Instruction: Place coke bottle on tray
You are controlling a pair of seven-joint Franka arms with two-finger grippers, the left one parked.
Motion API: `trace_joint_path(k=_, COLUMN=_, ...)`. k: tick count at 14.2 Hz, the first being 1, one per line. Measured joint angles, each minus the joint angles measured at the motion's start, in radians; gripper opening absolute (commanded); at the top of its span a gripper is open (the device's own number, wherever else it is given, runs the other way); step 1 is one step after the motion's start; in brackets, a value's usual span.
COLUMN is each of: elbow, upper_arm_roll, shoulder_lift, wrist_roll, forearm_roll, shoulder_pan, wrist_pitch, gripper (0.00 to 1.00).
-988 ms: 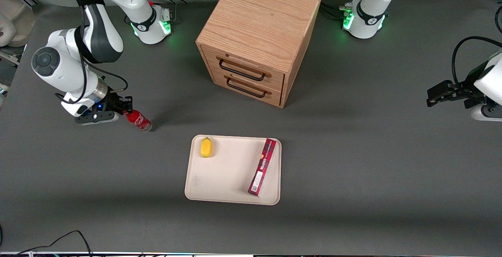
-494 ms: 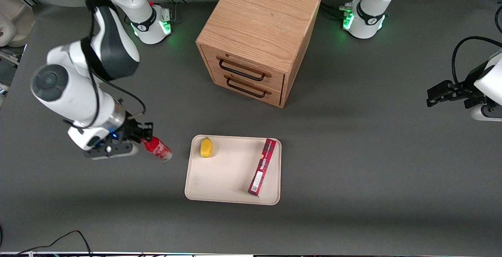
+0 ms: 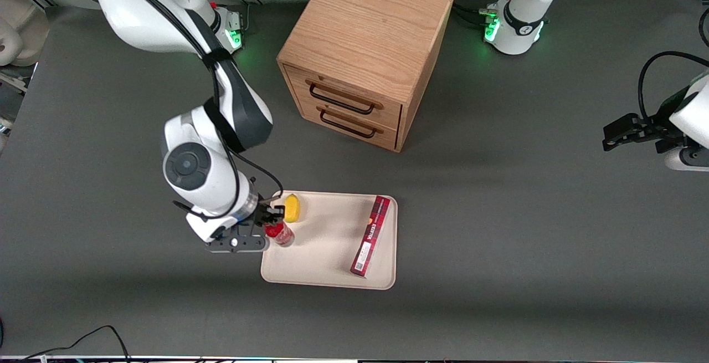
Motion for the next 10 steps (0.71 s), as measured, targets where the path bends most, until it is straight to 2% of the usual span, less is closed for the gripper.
trace_joint_path(k=3, elbow=0.008, upper_arm_roll=-0.024, shoulder_lift=0.039, wrist_roll=0.000, forearm_roll=0.000, shoulder_pan=-0.004, wrist_pitch=0.041, gripper=0.00)
trace_joint_path(k=4, elbow=0.008, upper_arm_roll=-0.028, shoulder_lift=0.043, wrist_roll=0.000, forearm_roll=0.000, shoulder_pan=-0.005, wrist_pitch=0.047, gripper=0.06)
trace_joint_path(k=5, elbow=0.009, upper_arm_roll=-0.030, shoulder_lift=0.046, wrist_roll=0.000, forearm_roll=0.000, shoulder_pan=-0.005, wrist_pitch=0.051, gripper=0.96)
trace_joint_path(k=6, elbow=0.009, upper_arm_roll=-0.030, shoulder_lift=0.048, wrist_roll=0.000, forearm_roll=0.000, shoulder_pan=-0.005, wrist_pitch=0.051, gripper=1.00)
trace_joint_path(k=10, elbow=0.042, upper_arm_roll=-0.030, shoulder_lift=0.051, wrist_roll=0.000, forearm_roll=0.000, shoulder_pan=-0.004, wrist_pitch=0.051, gripper=1.00)
